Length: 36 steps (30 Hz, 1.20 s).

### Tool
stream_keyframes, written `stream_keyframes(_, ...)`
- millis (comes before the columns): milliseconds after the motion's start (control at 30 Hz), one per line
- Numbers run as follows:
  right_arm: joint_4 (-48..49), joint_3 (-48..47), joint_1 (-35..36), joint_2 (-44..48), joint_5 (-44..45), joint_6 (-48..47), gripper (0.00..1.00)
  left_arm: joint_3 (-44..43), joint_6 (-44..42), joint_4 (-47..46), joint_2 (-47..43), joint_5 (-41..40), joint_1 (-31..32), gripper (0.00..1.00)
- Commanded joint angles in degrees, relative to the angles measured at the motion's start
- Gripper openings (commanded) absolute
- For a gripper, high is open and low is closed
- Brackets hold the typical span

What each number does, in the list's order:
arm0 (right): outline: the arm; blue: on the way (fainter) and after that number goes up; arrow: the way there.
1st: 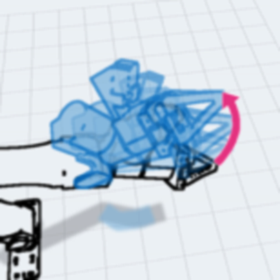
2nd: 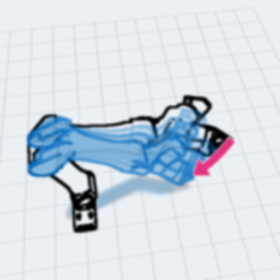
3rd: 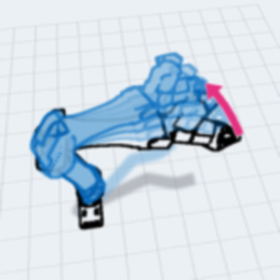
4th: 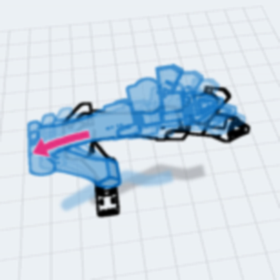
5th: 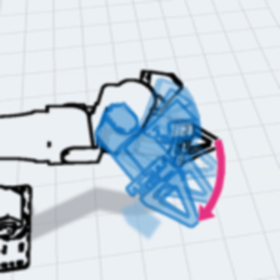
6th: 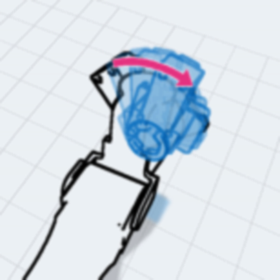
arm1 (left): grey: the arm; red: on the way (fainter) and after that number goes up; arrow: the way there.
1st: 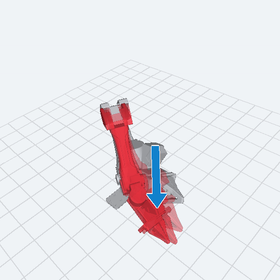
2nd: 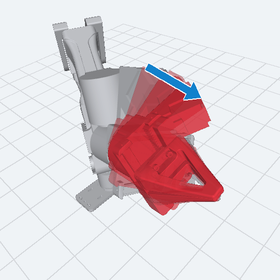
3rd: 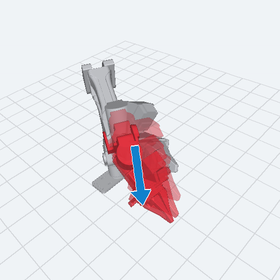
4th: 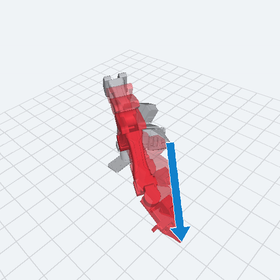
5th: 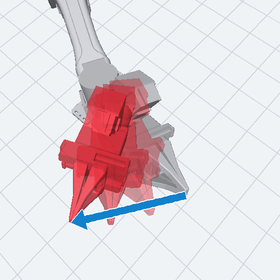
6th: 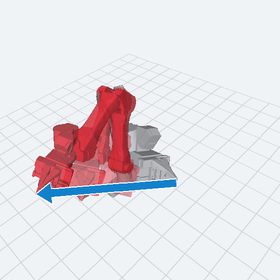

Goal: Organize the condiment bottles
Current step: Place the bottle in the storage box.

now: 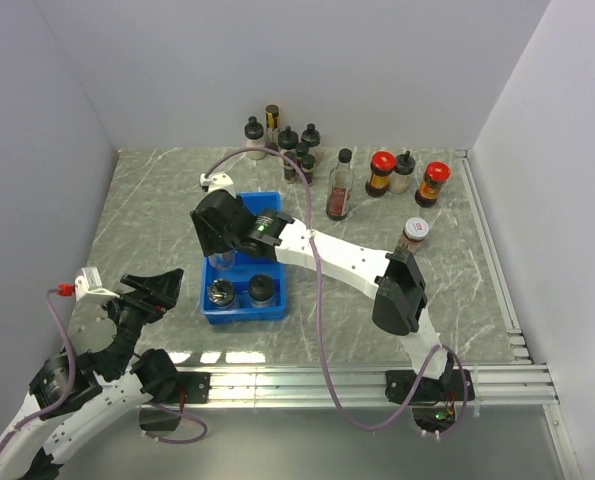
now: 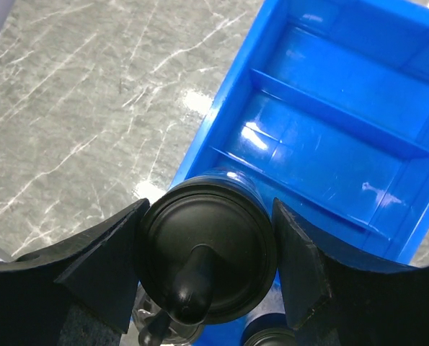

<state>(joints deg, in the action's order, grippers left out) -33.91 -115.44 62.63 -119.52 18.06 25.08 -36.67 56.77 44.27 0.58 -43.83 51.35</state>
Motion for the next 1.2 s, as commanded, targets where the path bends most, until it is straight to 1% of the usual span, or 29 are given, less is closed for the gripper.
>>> stream_keyframes(0, 2.27, 0.91, 0.56, 1.57, 2.24, 1.9, 0.0, -1.04, 0.44, -0.5, -2.6, -0.73, 0.06, 0.87)
stream_keyframes(167, 1.57, 1.97, 1.53, 0.61, 2.86, 2.95, 0.0, -1.04, 0.44, -0.41, -2.42, -0.81, 0.06, 0.87)
stream_keyframes(400, 4.28, 6.71, 1.79, 1.93, 0.84, 3.31, 0.0, -0.95, 0.36, -0.59, -2.42, -0.99, 0.06, 0.87)
stream_keyframes(733, 4.64, 5.4, 2.76, -0.97, -0.57, 3.92, 0.0, -0.86, 0.44, -0.59, -2.42, -0.99, 0.06, 0.87)
stream_keyframes(1167, 6.75, 4.87, 3.11, -3.7, 4.78, 2.34, 0.0, -0.86, 0.36, -0.59, -2.42, -0.99, 0.06, 0.87)
